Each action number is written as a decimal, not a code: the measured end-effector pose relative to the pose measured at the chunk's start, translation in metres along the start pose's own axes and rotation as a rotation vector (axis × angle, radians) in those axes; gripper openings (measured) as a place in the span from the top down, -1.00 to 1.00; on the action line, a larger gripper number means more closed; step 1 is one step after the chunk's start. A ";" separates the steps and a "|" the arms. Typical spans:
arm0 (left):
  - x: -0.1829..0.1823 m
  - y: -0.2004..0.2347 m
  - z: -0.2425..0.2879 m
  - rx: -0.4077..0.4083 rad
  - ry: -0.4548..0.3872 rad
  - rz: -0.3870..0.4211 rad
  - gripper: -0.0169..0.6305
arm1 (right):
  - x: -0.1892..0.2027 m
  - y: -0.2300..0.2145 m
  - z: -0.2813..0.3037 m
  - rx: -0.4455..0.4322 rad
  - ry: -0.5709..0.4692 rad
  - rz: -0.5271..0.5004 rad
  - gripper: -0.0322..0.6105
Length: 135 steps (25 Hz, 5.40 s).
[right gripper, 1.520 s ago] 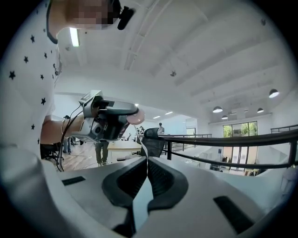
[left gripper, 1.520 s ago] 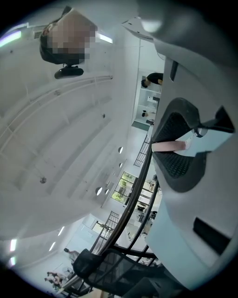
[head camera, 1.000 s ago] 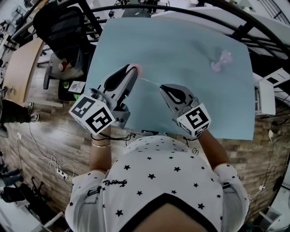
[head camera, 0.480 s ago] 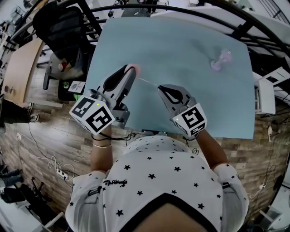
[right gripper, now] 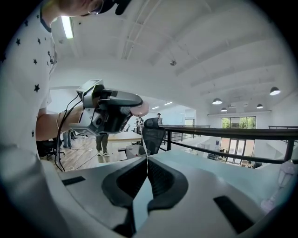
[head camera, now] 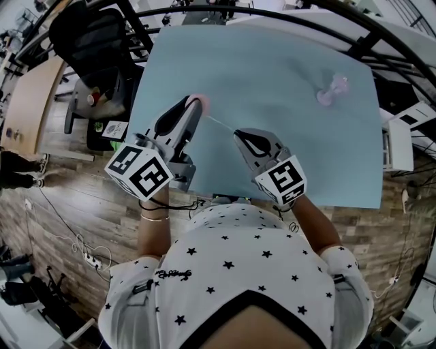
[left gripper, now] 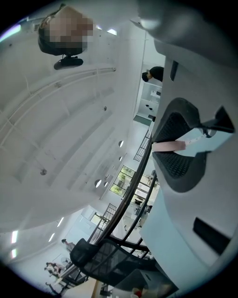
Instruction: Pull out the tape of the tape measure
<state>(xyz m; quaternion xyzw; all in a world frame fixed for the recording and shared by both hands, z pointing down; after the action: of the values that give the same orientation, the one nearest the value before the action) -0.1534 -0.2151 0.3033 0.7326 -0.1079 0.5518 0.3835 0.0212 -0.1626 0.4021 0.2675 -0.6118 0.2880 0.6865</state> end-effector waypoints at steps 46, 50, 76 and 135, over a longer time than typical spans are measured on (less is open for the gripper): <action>-0.032 0.016 -0.015 -0.121 -0.101 0.093 0.69 | 0.035 -0.013 -0.023 0.056 0.117 0.123 0.89; -0.025 0.015 -0.014 -0.133 -0.084 0.132 0.68 | 0.031 -0.023 -0.026 0.097 0.091 0.136 0.89; 0.009 -0.006 -0.016 -0.111 -0.094 0.239 0.68 | -0.024 -0.062 -0.048 0.225 -0.187 0.160 0.89; 0.023 -0.025 -0.021 -0.149 -0.100 0.445 0.68 | -0.048 -0.054 -0.050 0.285 -0.276 0.168 0.89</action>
<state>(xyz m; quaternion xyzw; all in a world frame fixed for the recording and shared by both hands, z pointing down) -0.1459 -0.1776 0.3153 0.6868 -0.3259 0.5765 0.2995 0.0903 -0.1670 0.3486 0.3468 -0.6731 0.3884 0.5252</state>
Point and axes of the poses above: the fingertips, and each gripper's own axes: z forward along the fingers, y to its left, x out of its underside, the point moved 7 cm from there along -z, backward along the fingers, and after that the axes turned 8 degrees about -y, right-handed, at the moved point
